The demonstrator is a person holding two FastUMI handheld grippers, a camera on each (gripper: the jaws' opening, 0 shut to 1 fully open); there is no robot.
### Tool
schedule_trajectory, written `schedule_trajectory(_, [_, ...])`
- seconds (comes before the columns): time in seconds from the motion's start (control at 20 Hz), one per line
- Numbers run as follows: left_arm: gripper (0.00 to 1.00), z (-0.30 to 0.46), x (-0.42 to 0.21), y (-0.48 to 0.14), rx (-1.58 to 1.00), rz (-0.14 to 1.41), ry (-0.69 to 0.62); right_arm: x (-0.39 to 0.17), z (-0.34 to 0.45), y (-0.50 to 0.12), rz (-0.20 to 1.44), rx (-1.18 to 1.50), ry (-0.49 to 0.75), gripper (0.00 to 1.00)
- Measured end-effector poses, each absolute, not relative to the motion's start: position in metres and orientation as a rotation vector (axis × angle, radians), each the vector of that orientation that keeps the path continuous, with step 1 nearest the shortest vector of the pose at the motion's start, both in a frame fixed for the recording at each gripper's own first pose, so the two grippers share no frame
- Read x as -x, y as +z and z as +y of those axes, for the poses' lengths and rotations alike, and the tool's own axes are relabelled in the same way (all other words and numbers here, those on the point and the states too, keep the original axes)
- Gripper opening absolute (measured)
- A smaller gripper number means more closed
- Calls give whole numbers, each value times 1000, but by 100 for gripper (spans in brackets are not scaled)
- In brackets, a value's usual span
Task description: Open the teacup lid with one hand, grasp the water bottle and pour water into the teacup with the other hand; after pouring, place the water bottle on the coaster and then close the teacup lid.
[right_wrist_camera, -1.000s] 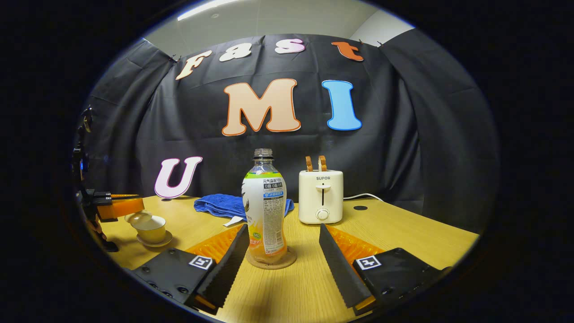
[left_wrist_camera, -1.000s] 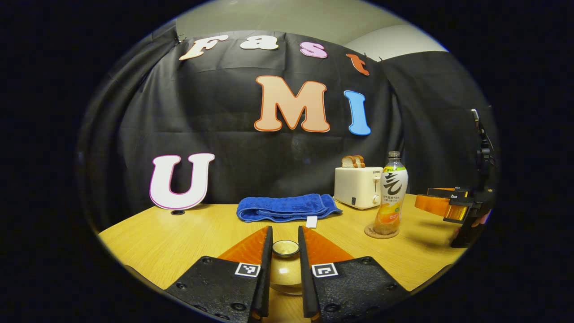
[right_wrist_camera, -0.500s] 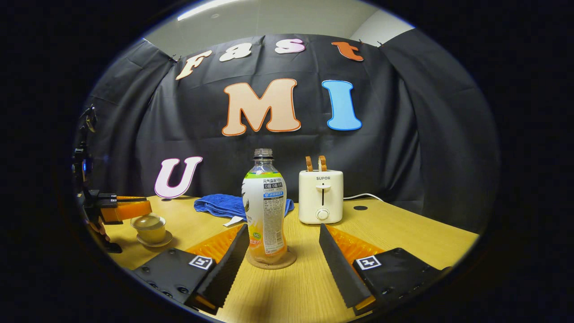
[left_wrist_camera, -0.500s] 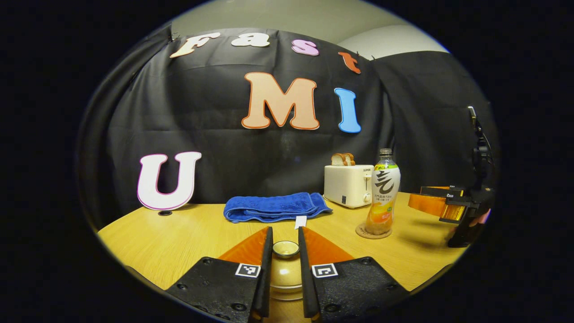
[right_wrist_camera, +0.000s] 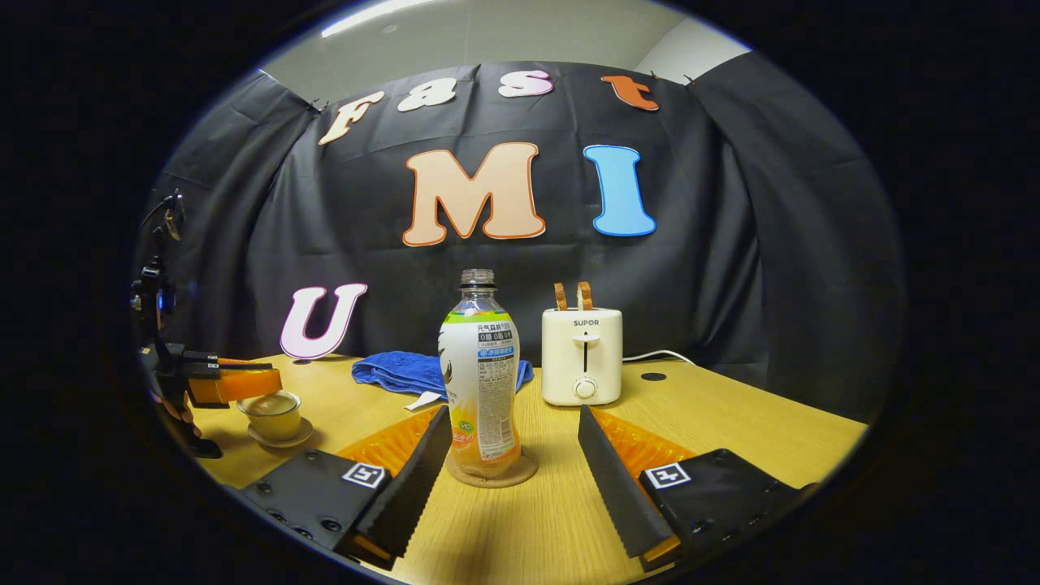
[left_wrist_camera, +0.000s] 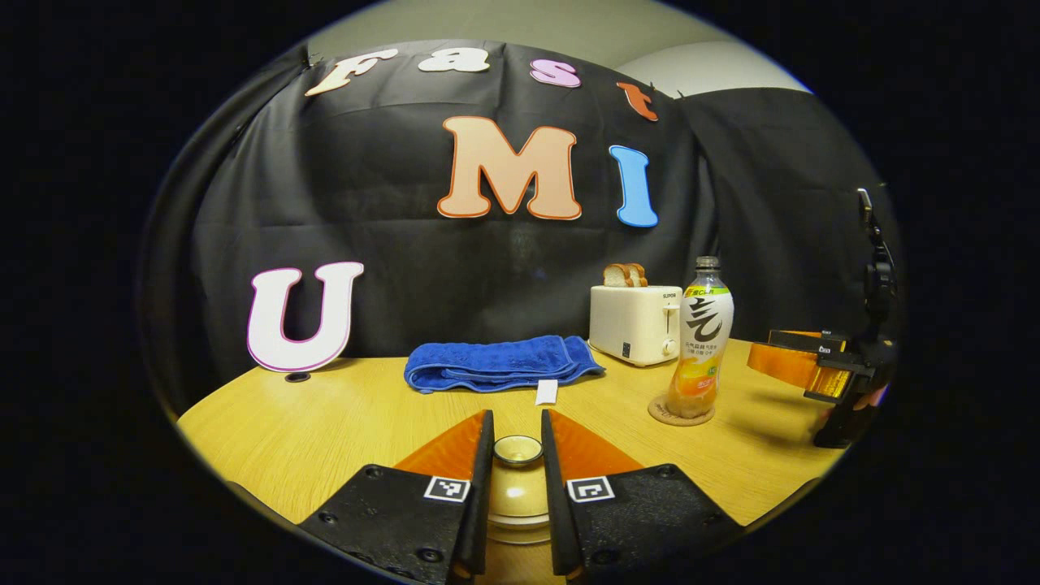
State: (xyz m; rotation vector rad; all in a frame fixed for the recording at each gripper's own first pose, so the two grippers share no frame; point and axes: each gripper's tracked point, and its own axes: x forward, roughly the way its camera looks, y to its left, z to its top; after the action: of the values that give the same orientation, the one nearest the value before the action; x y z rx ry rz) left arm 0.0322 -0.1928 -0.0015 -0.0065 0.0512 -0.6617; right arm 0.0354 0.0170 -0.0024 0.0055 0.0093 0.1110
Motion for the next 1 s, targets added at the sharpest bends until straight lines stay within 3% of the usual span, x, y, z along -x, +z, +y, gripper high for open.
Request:
schedule_trajectory(0.05, [28,-192,-32,-1,7,51,-661,-35,17,-2,10,-6,111,99])
schedule_trajectory(0.25, [31,-191,-31,0,12,52,-661,-36,17,-2,10,-5,111,95])
schedule_trajectory(0.4, [69,-187,-29,1,26,39,-655,-35,17,-2,10,-5,111,99])
schedule_trajectory(0.5, [96,-185,-26,6,21,11,-645,-36,17,-2,10,-5,111,95])
schedule_trajectory(0.65, [94,-175,-24,4,26,2,-614,-36,17,-2,10,-5,111,100])
schedule_trajectory(0.75, [94,-163,-23,6,24,1,-575,-35,16,-2,10,-5,111,95])
schedule_trajectory(0.85, [94,-150,-23,5,22,4,-529,-36,17,-2,10,-5,111,99])
schedule_trajectory(1.0, [94,-120,-21,6,19,-1,-429,-35,16,-2,10,-5,110,95])
